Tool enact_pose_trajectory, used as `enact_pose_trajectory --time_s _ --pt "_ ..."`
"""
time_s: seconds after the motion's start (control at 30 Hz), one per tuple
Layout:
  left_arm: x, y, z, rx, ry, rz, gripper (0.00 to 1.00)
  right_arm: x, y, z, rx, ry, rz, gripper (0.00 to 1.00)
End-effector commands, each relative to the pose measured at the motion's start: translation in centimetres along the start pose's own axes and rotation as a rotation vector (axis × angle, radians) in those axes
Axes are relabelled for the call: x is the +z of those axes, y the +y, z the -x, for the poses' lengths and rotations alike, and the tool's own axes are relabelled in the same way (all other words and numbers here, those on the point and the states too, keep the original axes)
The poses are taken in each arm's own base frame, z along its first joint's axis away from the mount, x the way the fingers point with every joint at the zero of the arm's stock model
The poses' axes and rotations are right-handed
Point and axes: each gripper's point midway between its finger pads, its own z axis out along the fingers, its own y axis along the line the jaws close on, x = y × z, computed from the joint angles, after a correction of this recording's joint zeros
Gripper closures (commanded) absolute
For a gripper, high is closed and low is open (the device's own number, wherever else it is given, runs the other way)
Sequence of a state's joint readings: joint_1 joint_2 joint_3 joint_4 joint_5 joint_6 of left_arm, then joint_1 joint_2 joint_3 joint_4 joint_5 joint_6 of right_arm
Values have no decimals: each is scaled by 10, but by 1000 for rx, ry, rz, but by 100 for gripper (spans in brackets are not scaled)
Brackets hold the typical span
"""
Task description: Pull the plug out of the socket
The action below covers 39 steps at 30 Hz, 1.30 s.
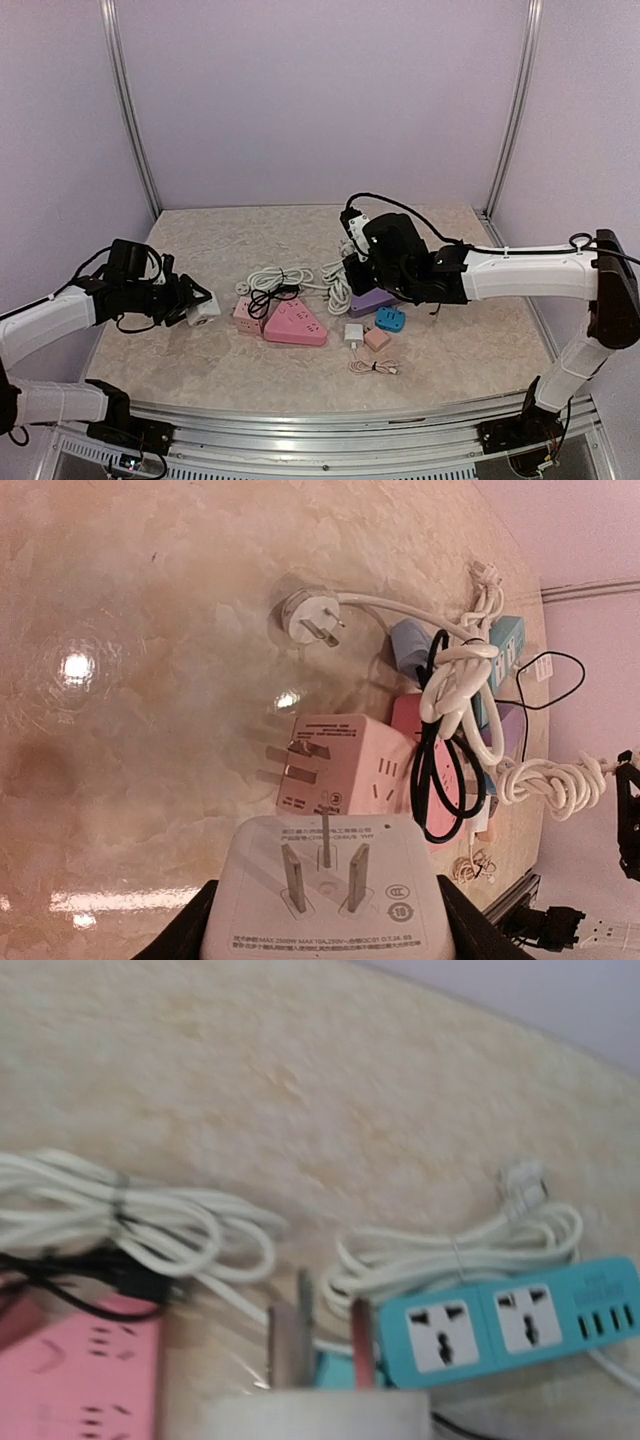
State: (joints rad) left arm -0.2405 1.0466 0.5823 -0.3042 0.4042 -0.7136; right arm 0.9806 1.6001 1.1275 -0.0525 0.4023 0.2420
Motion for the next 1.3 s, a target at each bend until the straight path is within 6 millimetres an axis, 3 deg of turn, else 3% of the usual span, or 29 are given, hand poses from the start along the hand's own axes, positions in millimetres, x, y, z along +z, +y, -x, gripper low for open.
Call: enact_pose_trajectory --time_s 0.0,0.23,0.37,0.63,0.73,0.9,0.97,1.03,1.27 --pt "3 9 9 -38 -53 14 99 14 -21 -7 73 0 -43 100" --pt "19 23 4 -40 -13 58 96 39 -28 -43 134 98 -23 100" --pt "24 31 6 -21 -4 109 93 39 -32 -46 192 82 6 99" --pt "33 55 3 1 42 273 88 34 -36 -45 241 70 26 71" --pt "39 57 2 29 65 322 85 32 -37 -43 245 63 26 64" --pt "50 57 -2 45 104 339 76 28 -39 -42 245 56 23 43" --pt "53 57 -3 46 109 340 70 24 -40 -40 248 44 25 36" --pt "53 57 -4 48 110 341 58 20 -41 -38 248 36 27 25" --pt "50 51 -2 73 95 328 19 6 -45 -26 230 -1 26 2"
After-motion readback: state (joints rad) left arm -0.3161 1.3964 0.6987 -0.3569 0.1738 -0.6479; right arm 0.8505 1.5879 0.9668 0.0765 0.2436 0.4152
